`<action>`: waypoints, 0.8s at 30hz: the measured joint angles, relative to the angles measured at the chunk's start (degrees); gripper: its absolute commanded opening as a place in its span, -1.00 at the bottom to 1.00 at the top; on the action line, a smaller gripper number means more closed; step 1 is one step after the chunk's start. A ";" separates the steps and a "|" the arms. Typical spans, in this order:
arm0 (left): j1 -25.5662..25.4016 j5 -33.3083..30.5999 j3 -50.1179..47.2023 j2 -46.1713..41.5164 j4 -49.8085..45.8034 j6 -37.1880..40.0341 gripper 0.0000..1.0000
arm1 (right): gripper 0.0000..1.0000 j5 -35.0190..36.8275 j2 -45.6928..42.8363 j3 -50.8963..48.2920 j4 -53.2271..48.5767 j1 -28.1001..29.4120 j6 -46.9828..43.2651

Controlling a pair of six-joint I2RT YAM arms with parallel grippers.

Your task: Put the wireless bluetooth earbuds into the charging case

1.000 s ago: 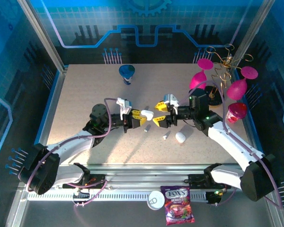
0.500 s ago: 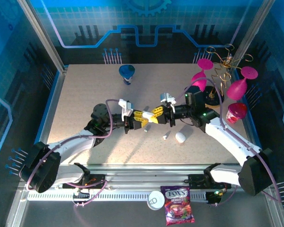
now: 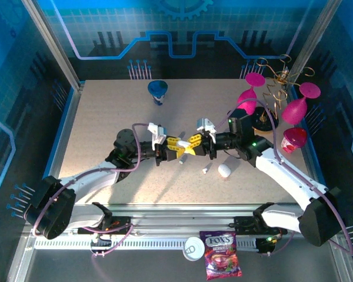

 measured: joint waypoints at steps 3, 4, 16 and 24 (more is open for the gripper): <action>0.00 0.00 0.00 0.04 0.09 0.00 -0.98 | -0.43 0.11 -0.09 -0.04 0.02 0.00 0.04; -0.02 0.00 0.00 0.04 0.17 0.00 -1.00 | -0.25 0.07 -0.09 -0.09 0.11 0.00 0.22; -0.11 1.51 0.00 1.05 0.87 -0.20 -1.00 | 0.12 3.21 -2.45 -3.67 7.08 -1.31 5.27; 0.22 0.94 -0.17 2.95 4.44 -0.74 -1.00 | 0.17 6.40 -2.56 -3.85 7.98 -1.62 8.09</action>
